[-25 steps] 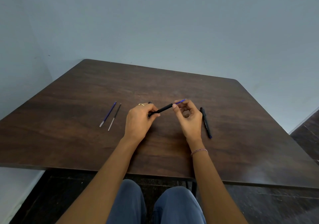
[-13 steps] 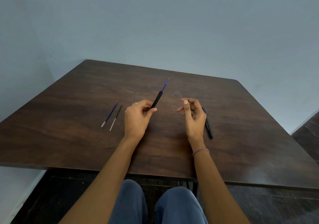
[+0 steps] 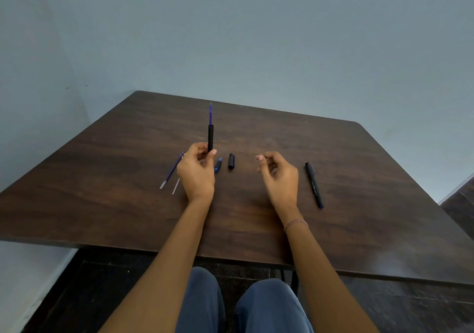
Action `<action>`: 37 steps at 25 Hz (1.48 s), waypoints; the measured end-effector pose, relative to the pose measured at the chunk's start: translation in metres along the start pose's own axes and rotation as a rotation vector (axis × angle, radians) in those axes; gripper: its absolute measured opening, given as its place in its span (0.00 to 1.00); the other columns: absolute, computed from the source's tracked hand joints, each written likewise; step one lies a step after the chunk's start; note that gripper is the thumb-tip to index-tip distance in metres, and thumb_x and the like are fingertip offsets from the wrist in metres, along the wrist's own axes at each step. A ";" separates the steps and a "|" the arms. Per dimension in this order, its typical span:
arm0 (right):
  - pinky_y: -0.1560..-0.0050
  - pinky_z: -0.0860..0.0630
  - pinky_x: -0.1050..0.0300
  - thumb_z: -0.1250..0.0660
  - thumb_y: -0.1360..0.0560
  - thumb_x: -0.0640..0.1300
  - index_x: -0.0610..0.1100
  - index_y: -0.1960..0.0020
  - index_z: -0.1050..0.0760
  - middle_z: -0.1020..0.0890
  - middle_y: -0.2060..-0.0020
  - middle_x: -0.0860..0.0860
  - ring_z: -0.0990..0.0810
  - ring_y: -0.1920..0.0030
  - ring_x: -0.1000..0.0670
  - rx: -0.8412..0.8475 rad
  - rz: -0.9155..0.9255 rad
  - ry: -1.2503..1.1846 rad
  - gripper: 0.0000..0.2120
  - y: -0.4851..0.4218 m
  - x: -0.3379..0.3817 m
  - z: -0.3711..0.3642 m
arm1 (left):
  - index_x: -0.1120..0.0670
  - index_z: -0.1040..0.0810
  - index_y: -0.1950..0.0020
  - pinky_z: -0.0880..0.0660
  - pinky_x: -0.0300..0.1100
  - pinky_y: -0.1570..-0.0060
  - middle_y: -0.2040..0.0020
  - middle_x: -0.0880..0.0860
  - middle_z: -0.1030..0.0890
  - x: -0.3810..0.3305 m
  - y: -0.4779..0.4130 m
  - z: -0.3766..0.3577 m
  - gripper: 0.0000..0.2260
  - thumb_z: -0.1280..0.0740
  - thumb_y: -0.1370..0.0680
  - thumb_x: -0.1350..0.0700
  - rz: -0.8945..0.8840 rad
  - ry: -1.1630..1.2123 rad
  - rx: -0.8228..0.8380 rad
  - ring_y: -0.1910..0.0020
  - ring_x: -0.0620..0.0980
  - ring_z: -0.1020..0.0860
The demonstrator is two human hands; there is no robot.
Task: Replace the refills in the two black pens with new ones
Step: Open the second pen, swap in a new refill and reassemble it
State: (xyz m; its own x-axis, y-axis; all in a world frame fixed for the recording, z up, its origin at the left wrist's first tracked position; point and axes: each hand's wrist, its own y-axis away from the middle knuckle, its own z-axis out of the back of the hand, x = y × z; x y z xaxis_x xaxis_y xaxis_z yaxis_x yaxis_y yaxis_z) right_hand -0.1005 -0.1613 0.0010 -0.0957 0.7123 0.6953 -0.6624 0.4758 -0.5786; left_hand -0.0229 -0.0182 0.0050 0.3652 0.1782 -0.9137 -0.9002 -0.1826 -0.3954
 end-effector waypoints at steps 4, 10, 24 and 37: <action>0.60 0.25 0.60 0.35 0.24 0.46 0.52 0.50 0.23 0.22 0.60 0.55 0.24 0.61 0.57 0.151 0.049 0.298 0.04 -0.012 0.027 -0.036 | 0.57 0.20 0.52 0.32 0.20 0.64 0.59 0.46 0.21 -0.001 -0.001 0.002 0.06 0.27 0.28 0.61 -0.012 0.006 0.001 0.63 0.35 0.25; 0.59 0.26 0.55 0.38 0.22 0.41 0.46 0.46 0.22 0.19 0.53 0.48 0.25 0.48 0.48 0.349 0.184 0.524 0.08 -0.028 0.051 -0.074 | 0.55 0.21 0.52 0.31 0.21 0.63 0.57 0.47 0.20 0.004 -0.002 0.002 0.07 0.27 0.28 0.62 -0.007 0.035 -0.021 0.63 0.34 0.24; 0.59 0.26 0.54 0.39 0.22 0.38 0.41 0.45 0.23 0.21 0.51 0.48 0.26 0.45 0.46 0.462 0.229 0.688 0.09 -0.007 0.059 -0.081 | 0.51 0.21 0.54 0.32 0.21 0.65 0.59 0.43 0.22 0.004 -0.004 0.004 0.06 0.27 0.28 0.58 0.027 0.023 -0.047 0.64 0.33 0.25; 0.49 0.23 0.56 0.28 0.29 0.39 0.47 0.51 0.18 0.17 0.58 0.52 0.21 0.55 0.53 0.128 -0.006 0.196 0.08 -0.003 0.010 -0.010 | 0.49 0.21 0.56 0.33 0.19 0.65 0.59 0.43 0.21 0.007 -0.007 0.000 0.07 0.25 0.30 0.57 0.036 -0.012 -0.034 0.64 0.33 0.25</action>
State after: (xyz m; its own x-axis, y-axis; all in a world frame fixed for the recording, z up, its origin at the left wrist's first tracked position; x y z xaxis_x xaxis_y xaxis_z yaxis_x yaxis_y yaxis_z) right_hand -0.0922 -0.1505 0.0060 0.0466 0.8019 0.5956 -0.7522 0.4205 -0.5073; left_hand -0.0138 -0.0158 0.0019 0.3299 0.1823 -0.9262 -0.9040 -0.2217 -0.3656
